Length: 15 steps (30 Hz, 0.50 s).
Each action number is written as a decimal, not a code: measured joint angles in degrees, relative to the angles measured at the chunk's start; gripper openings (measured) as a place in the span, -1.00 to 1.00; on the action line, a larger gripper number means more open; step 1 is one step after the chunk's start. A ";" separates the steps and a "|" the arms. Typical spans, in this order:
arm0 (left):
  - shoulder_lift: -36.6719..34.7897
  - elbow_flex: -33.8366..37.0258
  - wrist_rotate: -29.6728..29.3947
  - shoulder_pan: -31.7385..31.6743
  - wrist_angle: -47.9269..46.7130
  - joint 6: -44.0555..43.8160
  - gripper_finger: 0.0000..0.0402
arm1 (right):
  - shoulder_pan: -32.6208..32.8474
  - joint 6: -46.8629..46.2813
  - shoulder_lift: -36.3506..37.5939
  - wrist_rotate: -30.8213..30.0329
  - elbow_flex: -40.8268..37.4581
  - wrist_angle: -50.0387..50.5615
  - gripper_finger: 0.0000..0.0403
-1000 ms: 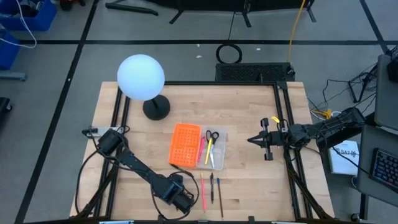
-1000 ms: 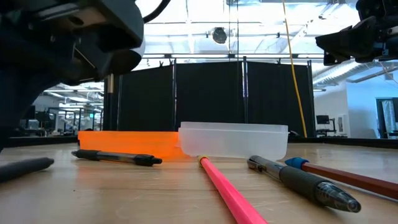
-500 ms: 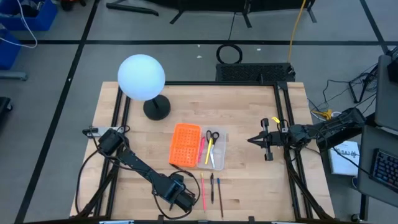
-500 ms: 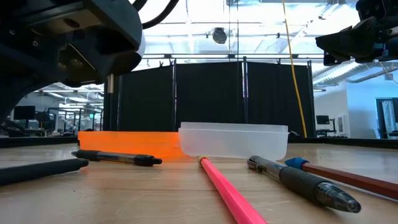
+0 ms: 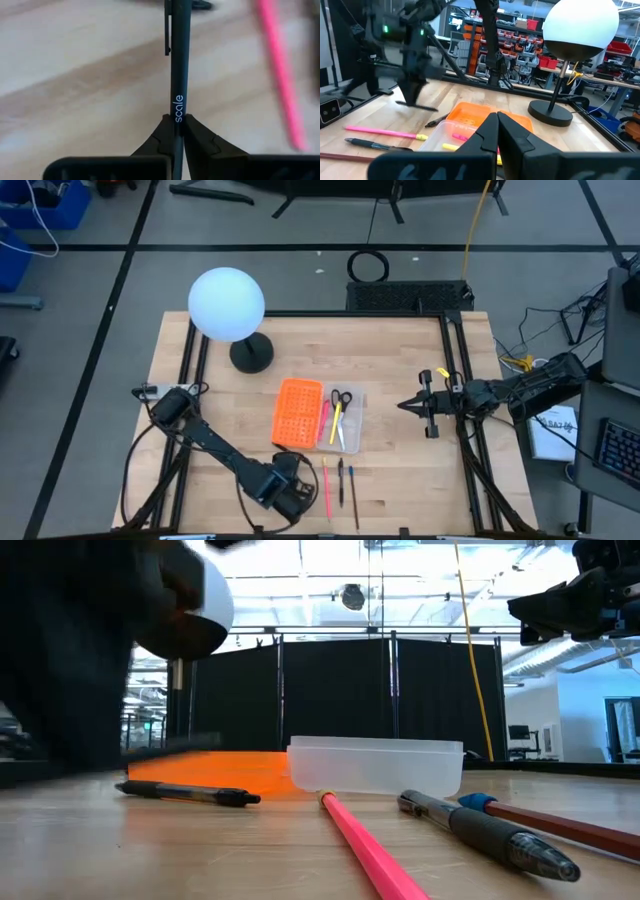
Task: Pick & place school supplies into a supply box
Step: Put the black pen into the orange supply box
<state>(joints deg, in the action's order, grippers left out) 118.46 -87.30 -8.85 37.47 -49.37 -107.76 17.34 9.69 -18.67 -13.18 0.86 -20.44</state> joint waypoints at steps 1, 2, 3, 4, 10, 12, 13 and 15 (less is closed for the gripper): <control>-0.47 -0.15 -0.18 0.14 0.37 0.13 -0.89 | 0.00 0.00 -0.01 0.01 0.00 0.33 -1.00; -0.89 -0.16 -0.42 0.25 0.99 0.52 -0.90 | 0.00 0.00 -0.01 0.01 0.00 0.58 -1.00; -1.18 -0.14 -1.36 0.35 1.81 1.68 -0.91 | 0.00 -0.08 -0.01 0.00 0.00 0.71 -1.00; -1.45 -0.10 -2.27 0.33 3.10 3.33 -0.91 | 0.00 -0.19 -0.01 -0.01 0.00 0.82 -1.00; -4.48 -2.35 -8.75 -4.38 9.15 15.26 -0.91 | 0.00 -0.15 -0.01 -0.01 0.00 1.05 -1.00; -4.64 -4.57 -8.08 -6.90 7.99 19.91 -0.91 | 0.00 -0.15 -0.01 -0.03 0.00 1.05 -1.00; -4.68 -5.66 -7.35 -8.47 6.99 21.67 -0.91 | 0.00 -0.15 -0.01 -0.03 0.00 1.05 -1.00; -4.81 -7.61 -5.99 -12.10 5.02 25.42 -0.91 | 0.00 -0.09 -0.01 -0.03 0.00 1.05 -1.00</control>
<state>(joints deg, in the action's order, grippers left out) 113.65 -94.91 -14.84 25.37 -44.35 -82.35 17.34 9.61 -18.68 -13.21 0.86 -19.40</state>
